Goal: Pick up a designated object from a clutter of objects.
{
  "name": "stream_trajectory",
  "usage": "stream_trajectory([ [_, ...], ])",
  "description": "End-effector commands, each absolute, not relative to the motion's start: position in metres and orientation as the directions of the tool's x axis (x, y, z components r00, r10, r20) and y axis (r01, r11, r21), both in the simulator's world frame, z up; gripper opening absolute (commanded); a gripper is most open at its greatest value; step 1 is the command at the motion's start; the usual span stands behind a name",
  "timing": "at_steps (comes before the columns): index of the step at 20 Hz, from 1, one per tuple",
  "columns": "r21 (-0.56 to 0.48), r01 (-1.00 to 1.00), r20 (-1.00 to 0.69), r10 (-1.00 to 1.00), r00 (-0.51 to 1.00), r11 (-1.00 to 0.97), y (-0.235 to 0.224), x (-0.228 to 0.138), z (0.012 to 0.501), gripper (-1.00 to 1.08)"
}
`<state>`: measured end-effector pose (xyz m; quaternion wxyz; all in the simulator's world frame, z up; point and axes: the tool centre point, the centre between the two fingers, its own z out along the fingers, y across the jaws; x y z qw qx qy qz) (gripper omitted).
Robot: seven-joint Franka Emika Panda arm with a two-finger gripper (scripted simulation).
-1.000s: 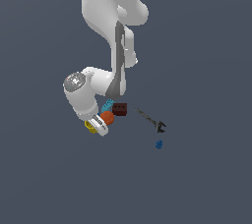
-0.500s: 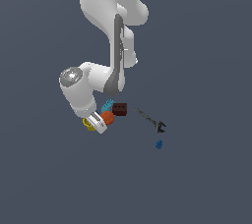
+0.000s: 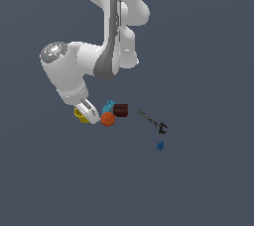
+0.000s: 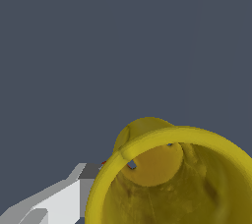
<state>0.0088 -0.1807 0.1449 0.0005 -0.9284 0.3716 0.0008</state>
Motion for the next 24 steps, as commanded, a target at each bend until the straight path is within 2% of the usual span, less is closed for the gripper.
stream_trajectory([
  [1,-0.001,-0.691,0.0,-0.691,0.723,-0.723,-0.188,0.007,0.173,-1.0],
  [15,0.0,-0.691,0.0,-0.691,0.723,-0.723,-0.226,-0.003,0.327,-1.0],
  [24,0.0,-0.69,0.0,-0.69,0.723,-0.723,-0.242,-0.004,0.392,-1.0],
])
